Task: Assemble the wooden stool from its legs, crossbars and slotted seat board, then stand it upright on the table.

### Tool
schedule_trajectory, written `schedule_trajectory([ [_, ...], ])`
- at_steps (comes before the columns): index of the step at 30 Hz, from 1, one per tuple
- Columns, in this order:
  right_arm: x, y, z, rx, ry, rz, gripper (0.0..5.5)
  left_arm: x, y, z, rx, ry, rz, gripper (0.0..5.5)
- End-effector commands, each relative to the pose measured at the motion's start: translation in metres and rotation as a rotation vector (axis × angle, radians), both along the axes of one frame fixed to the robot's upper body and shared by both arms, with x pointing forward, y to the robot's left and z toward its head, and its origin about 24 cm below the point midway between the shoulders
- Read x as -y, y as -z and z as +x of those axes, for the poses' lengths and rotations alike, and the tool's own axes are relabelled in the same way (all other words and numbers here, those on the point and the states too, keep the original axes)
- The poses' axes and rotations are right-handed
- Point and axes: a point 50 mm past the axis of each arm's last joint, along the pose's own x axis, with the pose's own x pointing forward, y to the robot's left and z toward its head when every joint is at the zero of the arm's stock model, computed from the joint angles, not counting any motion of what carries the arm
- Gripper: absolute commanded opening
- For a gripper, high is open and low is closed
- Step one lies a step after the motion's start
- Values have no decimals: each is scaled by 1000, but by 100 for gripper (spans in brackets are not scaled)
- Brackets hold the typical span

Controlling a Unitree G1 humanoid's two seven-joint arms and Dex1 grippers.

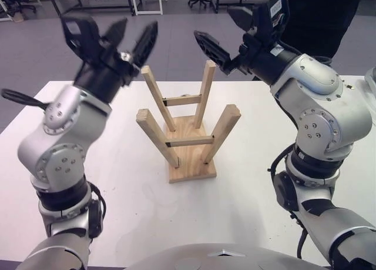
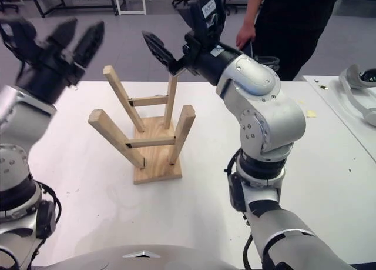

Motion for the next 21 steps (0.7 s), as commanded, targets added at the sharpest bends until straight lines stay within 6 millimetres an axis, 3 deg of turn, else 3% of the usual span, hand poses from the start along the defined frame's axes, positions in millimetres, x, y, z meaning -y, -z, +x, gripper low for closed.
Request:
schedule_trajectory([
  [1, 28, 111, -12, -398, -5, -88, 458, 11, 88, -8, -281, -25, 55, 368],
  [2, 28, 131, -14, -440, 12, -116, 458, 16, 107, -10, -323, -20, 138, 368],
  [3, 27, 136, -14, -434, 20, -112, 458, 17, 113, -9, -319, -22, 200, 368],
  [8, 23, 91, 1, -237, 37, 31, 458, 3, 88, 7, -145, -95, 237, 368],
  [10, 34, 64, 5, -153, 63, 109, 458, -7, 58, 11, -28, -121, 177, 368],
  [12, 61, 48, 14, -103, 162, 112, 458, -25, 10, 9, 144, -112, -15, 368],
  [13, 73, 51, 17, -98, 216, 37, 458, -36, -9, 7, 208, -106, -102, 368],
  [15, 84, 75, 17, -143, 236, -144, 458, -63, -26, 1, 272, -113, -242, 368],
  [16, 82, 92, 12, -175, 198, -237, 458, -78, -23, 0, 255, -131, -283, 368],
  [18, 56, 113, -12, -192, -27, -340, 458, -100, 18, -1, 95, -220, -179, 368],
  [21, 13, 99, -41, -125, -303, -260, 458, -111, 88, -13, -184, -288, 122, 368],
])
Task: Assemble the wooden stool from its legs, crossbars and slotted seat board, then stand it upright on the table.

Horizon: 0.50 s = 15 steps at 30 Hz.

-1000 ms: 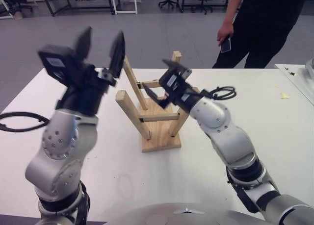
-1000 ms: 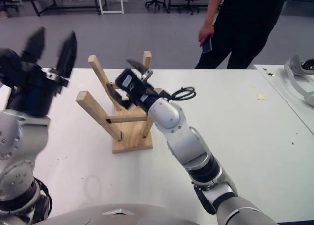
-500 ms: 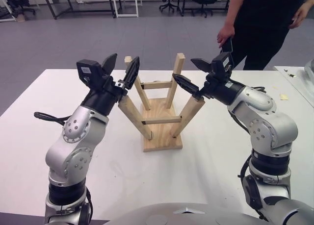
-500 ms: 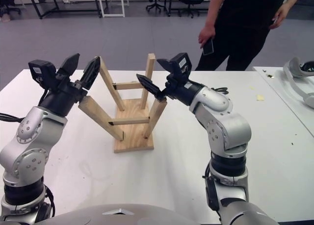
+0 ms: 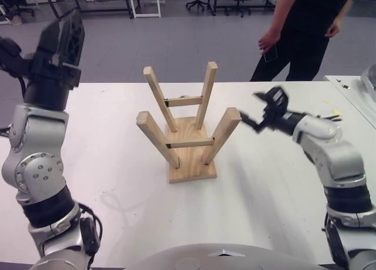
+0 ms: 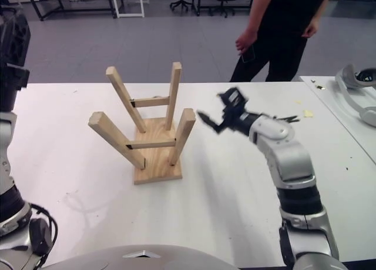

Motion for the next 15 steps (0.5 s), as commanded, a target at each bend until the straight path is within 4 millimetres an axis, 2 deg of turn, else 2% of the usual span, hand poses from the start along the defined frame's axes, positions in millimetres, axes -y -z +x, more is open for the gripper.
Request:
schedule_trajectory([
  [1, -54, -31, -35, 69, -338, 144, 458, -13, 83, -16, -378, -59, 254, 368],
  [4, -80, -49, -62, 65, -526, 244, 458, -18, 119, -32, -533, -77, 318, 368],
  [6, -70, -60, -49, 142, -418, 225, 458, -15, 139, -43, -608, -50, 434, 368],
  [8, -45, -83, -34, 253, -257, 239, 458, -21, 150, -53, -660, -64, 518, 368],
  [10, -2, -118, -32, 342, -113, 358, 458, -34, 156, -65, -736, -101, 590, 368],
  [12, 42, -136, -26, 407, 76, 424, 458, -41, 160, -79, -805, -98, 722, 368],
  [13, 57, -131, -16, 398, 192, 392, 458, -39, 162, -85, -835, -74, 764, 368],
  [15, 68, -93, 12, 298, 376, 218, 458, -29, 167, -88, -871, 0, 827, 368],
])
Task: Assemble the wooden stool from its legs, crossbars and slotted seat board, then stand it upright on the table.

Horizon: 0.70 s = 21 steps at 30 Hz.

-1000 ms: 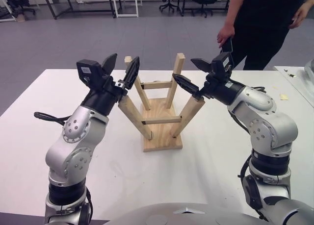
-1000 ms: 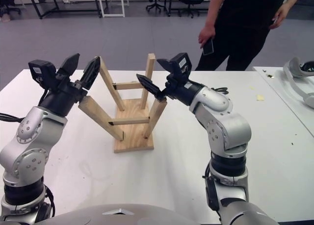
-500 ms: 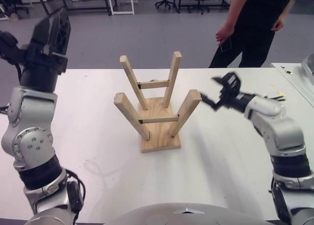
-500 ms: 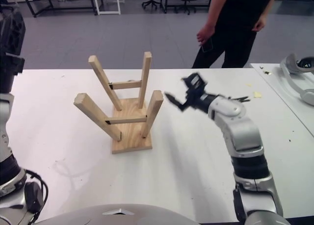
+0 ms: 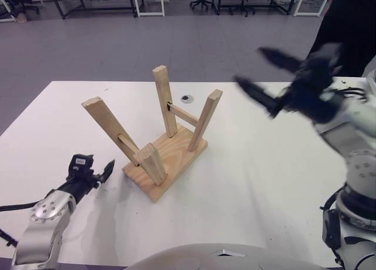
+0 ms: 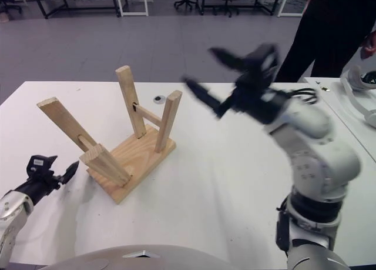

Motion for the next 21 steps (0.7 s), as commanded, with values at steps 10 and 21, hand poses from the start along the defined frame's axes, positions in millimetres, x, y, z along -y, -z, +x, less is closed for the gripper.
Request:
schedule_trajectory([
  [10, -103, 180, 100, -358, -227, -386, 458, 48, 46, 40, -158, 109, 18, 368],
  [21, 3, 160, 42, -328, 85, -520, 458, 42, 28, 76, 64, 189, -2, 368],
])
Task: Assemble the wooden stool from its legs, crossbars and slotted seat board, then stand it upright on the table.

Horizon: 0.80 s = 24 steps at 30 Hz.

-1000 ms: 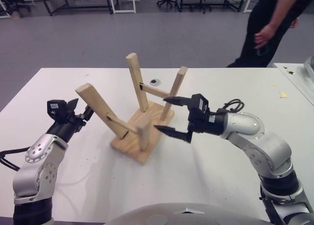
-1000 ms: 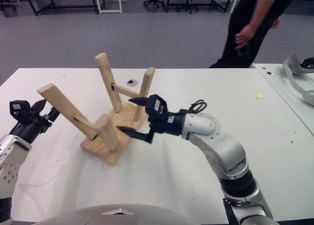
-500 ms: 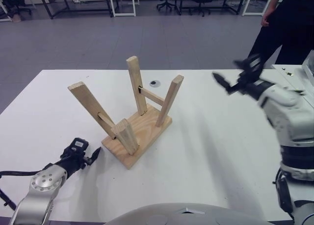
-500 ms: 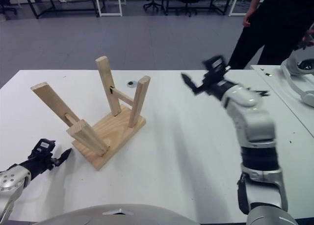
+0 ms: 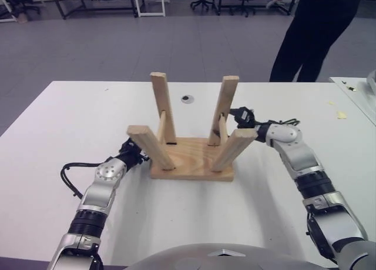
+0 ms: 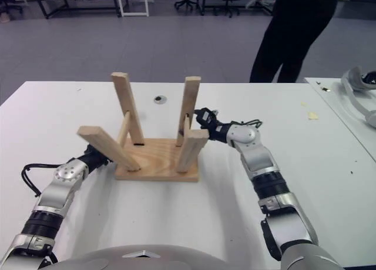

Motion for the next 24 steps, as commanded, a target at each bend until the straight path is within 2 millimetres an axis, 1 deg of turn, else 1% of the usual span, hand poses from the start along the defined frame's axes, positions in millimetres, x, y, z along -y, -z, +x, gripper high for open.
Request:
schedule_trajectory([
  [1, 33, -1, -36, -22, 143, -32, 458, -52, -7, -31, -13, -67, 122, 368],
  [2, 37, 7, -49, -57, 167, -40, 458, -57, -9, -38, -21, -47, 134, 368],
  [3, 41, 16, -63, -98, 200, -45, 458, -57, -9, -45, -37, -6, 132, 368],
  [4, 44, 24, -74, -129, 230, -38, 458, -54, -8, -49, -49, 35, 123, 368],
  [5, 45, 29, -81, -145, 256, -31, 458, -50, -6, -51, -60, 61, 112, 368],
  [6, 48, 34, -84, -148, 288, -24, 458, -41, -4, -51, -61, 80, 86, 368],
  [7, 50, 35, -82, -133, 326, 5, 458, -31, -3, -48, -57, 97, 64, 368],
  [8, 54, 34, -79, -118, 376, 73, 458, -22, -2, -46, -51, 113, 47, 368],
  [9, 61, 34, -76, -98, 407, 81, 458, -12, -1, -43, -45, 125, 29, 368],
  [11, 69, 37, -70, -83, 427, 46, 458, 1, 2, -39, -39, 132, 10, 368],
  [13, 69, 49, -64, -111, 400, -35, 458, 11, 6, -34, -41, 133, 7, 368],
  [15, 65, 69, -65, -183, 334, -132, 458, 21, 7, -30, -61, 161, -4, 368],
  [17, 56, 79, -71, -233, 249, -144, 458, 31, 9, -32, -96, 205, -11, 368],
  [19, 40, 77, -73, -237, 160, -93, 458, 39, 13, -40, -149, 236, -15, 368],
  [21, 27, 68, -77, -230, 109, -34, 458, 43, 14, -48, -194, 248, -17, 368],
  [23, 18, 50, -81, -205, 97, 53, 458, 53, 1, -52, -189, 251, -80, 368],
  [24, 14, 38, -82, -193, 89, 105, 458, 58, -10, -52, -173, 262, -119, 368],
])
